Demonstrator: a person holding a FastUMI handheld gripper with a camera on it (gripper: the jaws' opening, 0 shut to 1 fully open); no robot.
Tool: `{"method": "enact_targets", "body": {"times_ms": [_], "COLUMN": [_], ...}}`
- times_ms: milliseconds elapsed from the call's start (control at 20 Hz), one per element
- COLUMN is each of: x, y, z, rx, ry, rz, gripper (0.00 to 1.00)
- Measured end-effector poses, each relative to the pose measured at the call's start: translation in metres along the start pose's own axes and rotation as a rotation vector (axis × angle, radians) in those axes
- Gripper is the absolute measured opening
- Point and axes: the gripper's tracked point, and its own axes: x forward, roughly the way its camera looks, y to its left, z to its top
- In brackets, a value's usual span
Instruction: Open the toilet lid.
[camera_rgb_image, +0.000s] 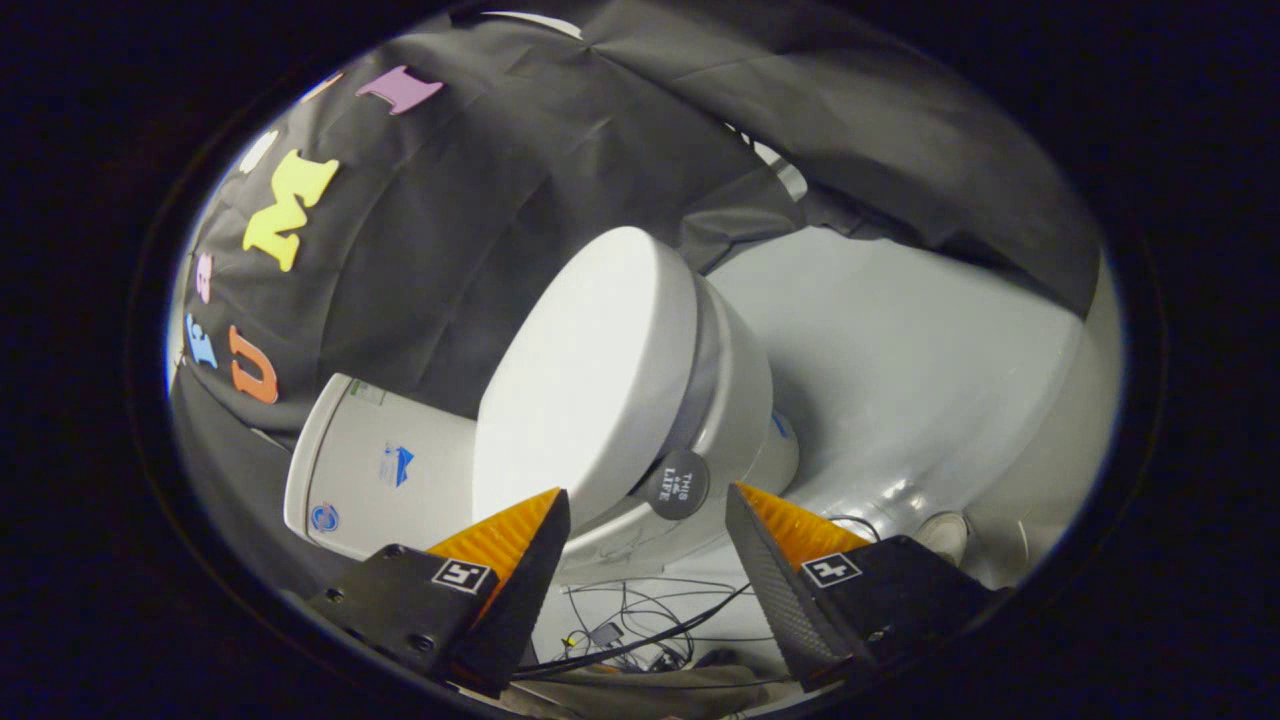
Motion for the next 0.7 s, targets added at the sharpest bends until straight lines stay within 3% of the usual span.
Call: {"method": "enact_targets", "body": {"times_ms": [350, 700], "x": [0.026, 0.031], "y": [-0.020, -0.021], "z": [0.006, 0.002], "rx": [0.194, 0.245], "ry": [0.018, 0.067], "rz": [-0.025, -0.004], "gripper": [0.85, 0.57]}}
